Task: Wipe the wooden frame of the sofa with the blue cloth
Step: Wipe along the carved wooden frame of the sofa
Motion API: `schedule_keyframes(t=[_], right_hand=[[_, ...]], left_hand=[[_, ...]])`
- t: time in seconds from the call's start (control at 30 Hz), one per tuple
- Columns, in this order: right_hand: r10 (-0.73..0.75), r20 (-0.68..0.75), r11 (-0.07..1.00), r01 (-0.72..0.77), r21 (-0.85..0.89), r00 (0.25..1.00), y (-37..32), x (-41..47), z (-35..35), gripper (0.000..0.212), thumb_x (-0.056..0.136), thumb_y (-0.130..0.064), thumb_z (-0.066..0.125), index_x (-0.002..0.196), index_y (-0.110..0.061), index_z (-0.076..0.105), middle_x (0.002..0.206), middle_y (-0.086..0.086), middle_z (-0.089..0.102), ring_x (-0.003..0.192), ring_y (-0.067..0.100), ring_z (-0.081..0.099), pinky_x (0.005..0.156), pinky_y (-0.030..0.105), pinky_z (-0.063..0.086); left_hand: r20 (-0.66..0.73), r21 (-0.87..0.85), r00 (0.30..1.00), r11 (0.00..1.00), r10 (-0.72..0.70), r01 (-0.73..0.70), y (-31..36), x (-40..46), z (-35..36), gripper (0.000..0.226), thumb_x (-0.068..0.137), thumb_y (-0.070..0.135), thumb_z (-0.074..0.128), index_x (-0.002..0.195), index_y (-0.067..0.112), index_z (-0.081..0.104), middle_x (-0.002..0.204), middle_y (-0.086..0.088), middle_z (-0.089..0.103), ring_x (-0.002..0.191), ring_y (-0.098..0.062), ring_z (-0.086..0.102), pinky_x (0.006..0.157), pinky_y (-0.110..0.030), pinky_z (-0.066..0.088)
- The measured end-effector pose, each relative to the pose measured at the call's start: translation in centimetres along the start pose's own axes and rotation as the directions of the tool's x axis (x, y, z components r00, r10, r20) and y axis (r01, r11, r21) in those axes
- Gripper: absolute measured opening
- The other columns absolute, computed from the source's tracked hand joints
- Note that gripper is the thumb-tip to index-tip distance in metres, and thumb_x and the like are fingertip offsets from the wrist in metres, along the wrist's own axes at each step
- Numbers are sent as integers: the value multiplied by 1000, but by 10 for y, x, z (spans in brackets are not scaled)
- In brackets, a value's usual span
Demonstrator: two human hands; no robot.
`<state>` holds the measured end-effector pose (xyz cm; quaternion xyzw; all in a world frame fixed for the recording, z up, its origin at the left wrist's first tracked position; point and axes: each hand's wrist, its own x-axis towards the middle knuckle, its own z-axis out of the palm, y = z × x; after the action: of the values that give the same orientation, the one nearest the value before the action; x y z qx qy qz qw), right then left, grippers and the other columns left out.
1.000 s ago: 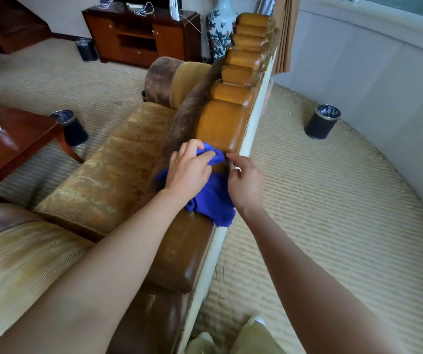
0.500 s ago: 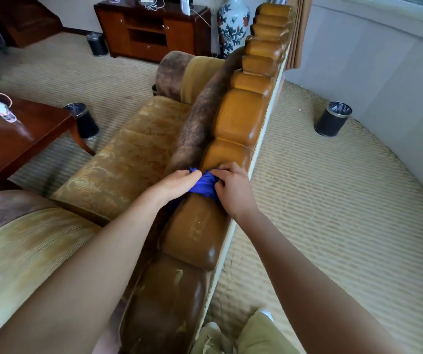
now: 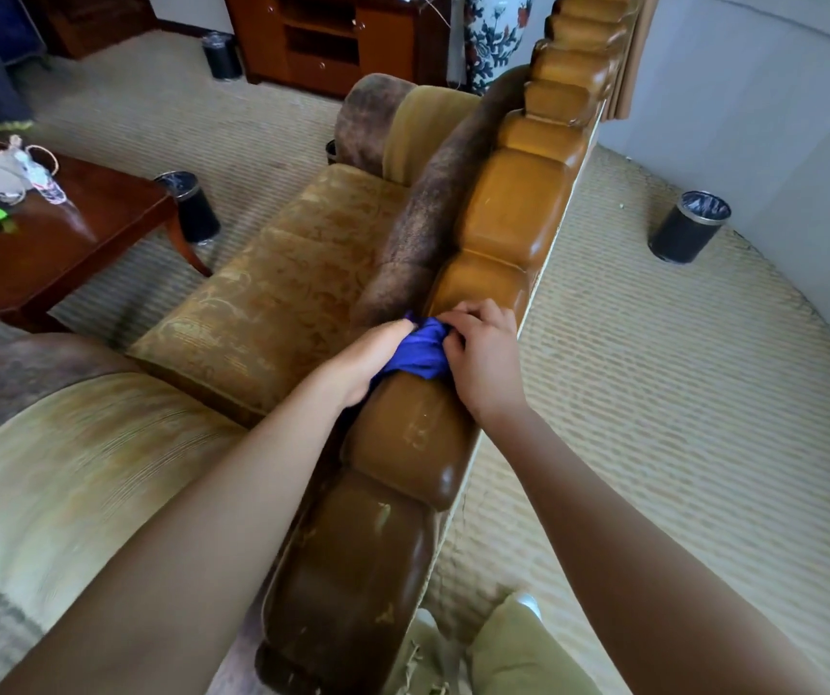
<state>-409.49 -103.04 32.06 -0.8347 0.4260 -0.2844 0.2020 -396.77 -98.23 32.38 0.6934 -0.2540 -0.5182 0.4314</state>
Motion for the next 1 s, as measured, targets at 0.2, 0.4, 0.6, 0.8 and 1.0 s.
schedule_keyframes(t=[0.2, 0.4, 0.6, 0.8, 1.0], right_hand=[[-9, 138, 995, -4, 100, 990, -10, -3, -1, 31, 92, -5, 47, 118, -2, 63, 122, 10, 58, 112, 25, 50, 96, 14, 26], [-71, 283, 992, 39, 118, 957, -8, -2, -8, 27, 92, -6, 47, 110, -1, 66, 117, 12, 62, 111, 25, 53, 95, 20, 32], [-118, 297, 987, 80, 138, 947, -8, -13, -14, 29, 92, -6, 47, 113, -1, 65, 122, 10, 61, 115, 24, 51, 97, 18, 30], [-180, 250, 966, 123, 226, 951, -4, -36, -19, 30, 89, -2, 49, 113, 1, 65, 118, 12, 62, 110, 26, 54, 93, 12, 27], [-116, 97, 922, 71, 382, 989, 1, -70, -23, 35, 86, -7, 42, 110, 2, 65, 116, 13, 63, 109, 23, 57, 98, 14, 33]], left_hand=[[-37, 48, 996, 995, -80, 82, -1, 3, -1, 31, 97, 38, 42, 86, 20, 66, 104, -12, 67, 92, -22, 61, 89, -32, 45], [-68, 74, 992, 991, -104, 109, -5, -11, -4, 33, 100, 38, 36, 107, 16, 60, 116, -13, 61, 106, -24, 56, 95, -33, 43], [-91, 116, 986, 982, -138, 148, -7, -28, -5, 37, 101, 39, 34, 116, 15, 58, 119, -10, 58, 113, -25, 54, 100, -33, 42], [-187, 341, 982, 934, -42, 105, -7, -51, 0, 43, 99, 39, 34, 128, 16, 54, 133, -9, 52, 119, -25, 50, 106, -38, 37], [-226, 769, 968, 630, 107, 110, -6, -78, 22, 49, 99, 41, 27, 137, 14, 40, 141, -16, 39, 126, -33, 41, 105, -42, 34]])
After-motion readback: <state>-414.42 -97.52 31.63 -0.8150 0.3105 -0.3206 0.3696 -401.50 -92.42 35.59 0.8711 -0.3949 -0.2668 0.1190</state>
